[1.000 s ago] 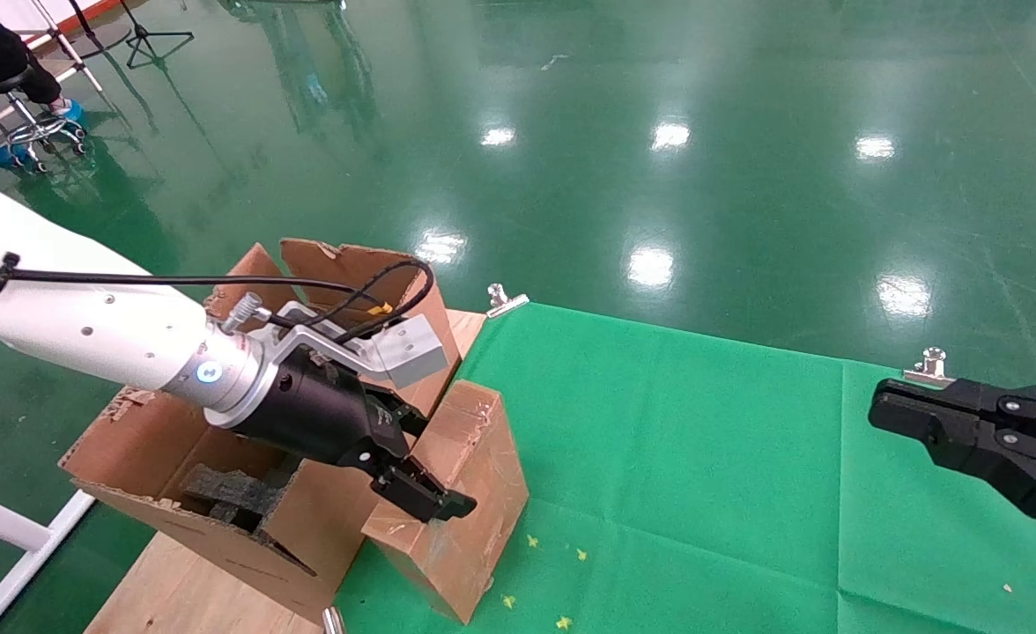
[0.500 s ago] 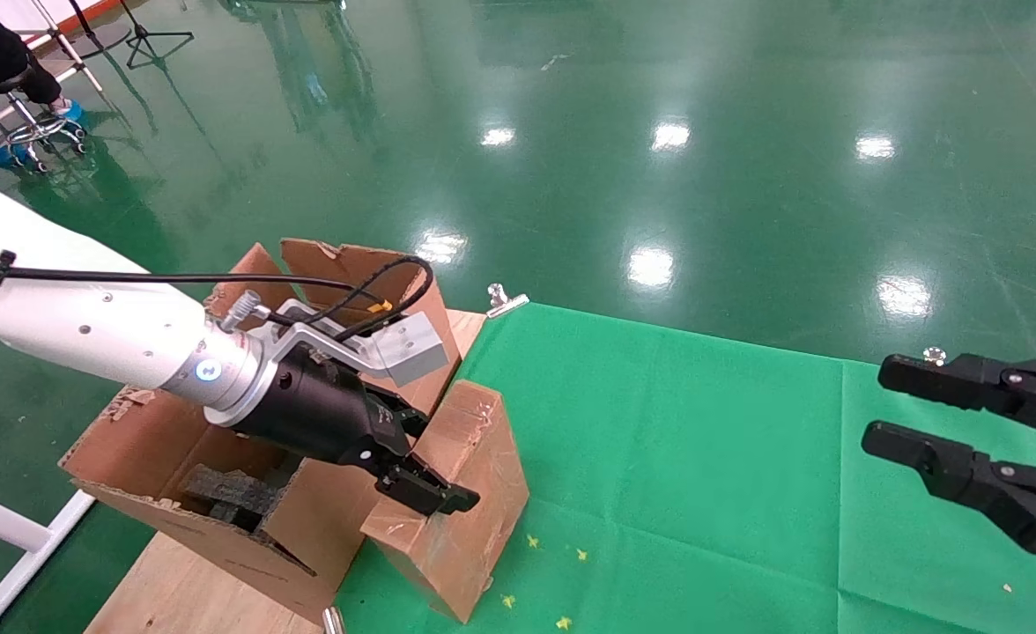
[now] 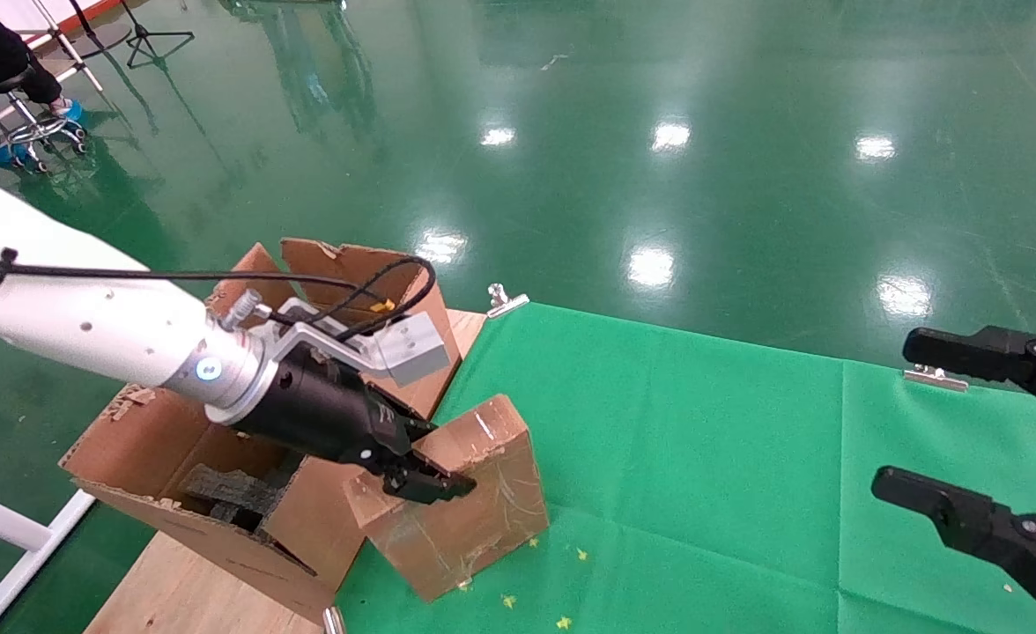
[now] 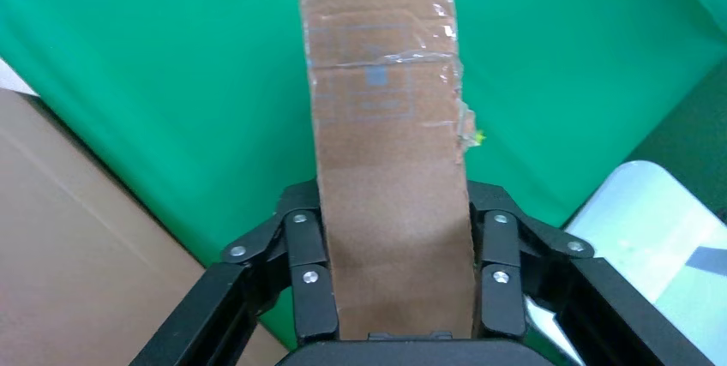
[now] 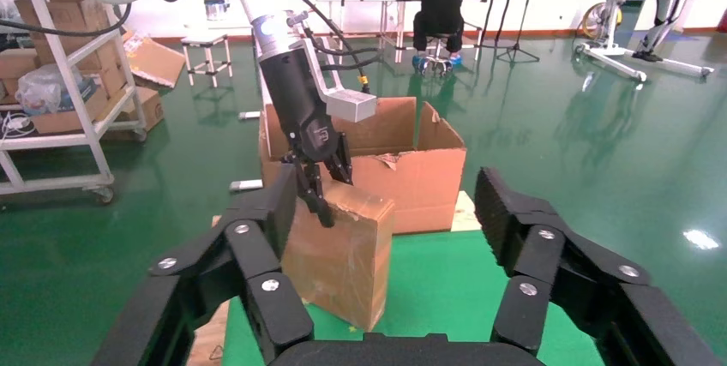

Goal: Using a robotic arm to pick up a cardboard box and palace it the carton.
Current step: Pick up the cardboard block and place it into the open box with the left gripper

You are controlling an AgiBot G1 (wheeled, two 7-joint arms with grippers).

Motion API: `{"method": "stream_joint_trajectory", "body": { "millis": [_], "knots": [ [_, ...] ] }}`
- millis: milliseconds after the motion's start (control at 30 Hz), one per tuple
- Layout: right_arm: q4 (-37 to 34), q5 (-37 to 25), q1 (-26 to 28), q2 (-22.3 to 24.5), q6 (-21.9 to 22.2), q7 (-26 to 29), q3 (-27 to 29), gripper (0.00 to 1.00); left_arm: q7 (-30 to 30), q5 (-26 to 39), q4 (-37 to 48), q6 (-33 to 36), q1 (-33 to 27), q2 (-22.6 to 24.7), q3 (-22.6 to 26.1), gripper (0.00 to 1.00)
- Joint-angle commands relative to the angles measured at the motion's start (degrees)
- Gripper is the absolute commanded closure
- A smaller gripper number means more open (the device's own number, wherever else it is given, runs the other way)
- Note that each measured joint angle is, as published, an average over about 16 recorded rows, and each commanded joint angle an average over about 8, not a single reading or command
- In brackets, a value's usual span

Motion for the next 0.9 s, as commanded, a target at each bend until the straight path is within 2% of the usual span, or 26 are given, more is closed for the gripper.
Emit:
{"method": "stream_joint_trajectory", "body": {
  "millis": [33, 300, 567, 700, 900],
  "knots": [
    [0.00, 0.00, 0.00, 0.00, 0.00, 0.00, 0.00, 0.00, 0.70, -0.19, 0.33, 0.10, -0.36, 0.11, -0.06, 1.00],
    [0.00, 0.00, 0.00, 0.00, 0.00, 0.00, 0.00, 0.00, 7.28, -0.64, 3.80, -0.93, -9.71, -3.37, -5.12, 1.00],
    [0.00, 0.00, 0.00, 0.00, 0.00, 0.00, 0.00, 0.00, 13.86, 6.88, 13.79, -2.44, -19.61, -8.00, -7.82, 1.00],
    [0.00, 0.00, 0.00, 0.00, 0.00, 0.00, 0.00, 0.00, 15.47, 9.69, 20.68, -4.75, -19.36, -10.42, -7.74, 1.00],
    [0.00, 0.00, 0.00, 0.00, 0.00, 0.00, 0.00, 0.00, 14.80, 10.38, 29.75, -12.29, -12.67, -13.42, -7.53, 1.00]
  ]
}}
